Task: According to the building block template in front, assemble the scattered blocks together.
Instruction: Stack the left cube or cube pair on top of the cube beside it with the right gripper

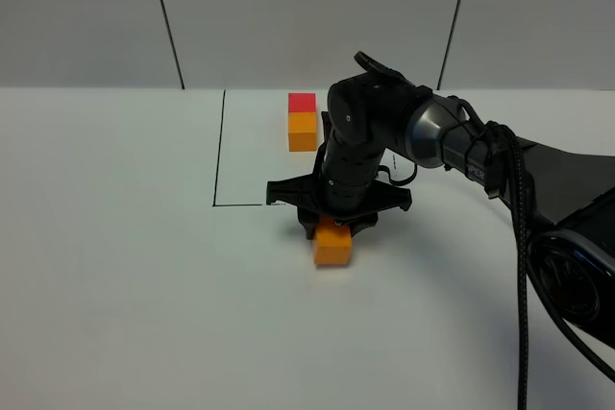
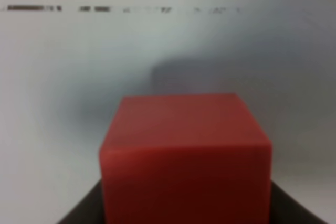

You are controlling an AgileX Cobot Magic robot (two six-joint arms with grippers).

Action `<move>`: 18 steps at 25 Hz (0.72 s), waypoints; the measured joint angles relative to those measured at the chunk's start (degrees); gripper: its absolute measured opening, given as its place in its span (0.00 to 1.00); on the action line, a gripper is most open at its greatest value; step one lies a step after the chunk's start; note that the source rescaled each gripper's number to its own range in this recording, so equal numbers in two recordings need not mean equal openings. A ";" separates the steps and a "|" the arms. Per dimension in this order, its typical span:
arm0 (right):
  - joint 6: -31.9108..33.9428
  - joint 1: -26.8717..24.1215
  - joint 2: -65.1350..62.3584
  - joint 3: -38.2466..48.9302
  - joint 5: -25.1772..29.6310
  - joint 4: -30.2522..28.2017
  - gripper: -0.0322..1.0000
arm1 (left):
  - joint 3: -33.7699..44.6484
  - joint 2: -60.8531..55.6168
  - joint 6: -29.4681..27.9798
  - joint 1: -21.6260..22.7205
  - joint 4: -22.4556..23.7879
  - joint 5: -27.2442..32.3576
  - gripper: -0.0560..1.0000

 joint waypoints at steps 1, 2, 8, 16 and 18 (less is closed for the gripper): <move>0.29 0.40 0.00 0.00 0.13 -1.01 0.04 | 0.00 0.00 0.00 0.00 0.00 0.00 0.72; 0.78 0.91 0.00 0.00 0.24 -1.63 0.04 | 0.00 0.00 0.00 0.00 0.00 0.00 0.72; 2.36 2.36 0.24 0.00 0.79 -3.36 0.04 | 0.00 0.00 0.00 0.00 0.00 0.00 0.72; 2.72 2.53 2.06 0.00 1.71 -3.42 0.04 | 0.00 0.00 0.00 0.00 0.00 0.00 0.72; 2.66 2.53 2.06 0.00 1.71 -3.42 0.04 | 0.00 0.00 0.00 0.00 0.00 0.00 0.72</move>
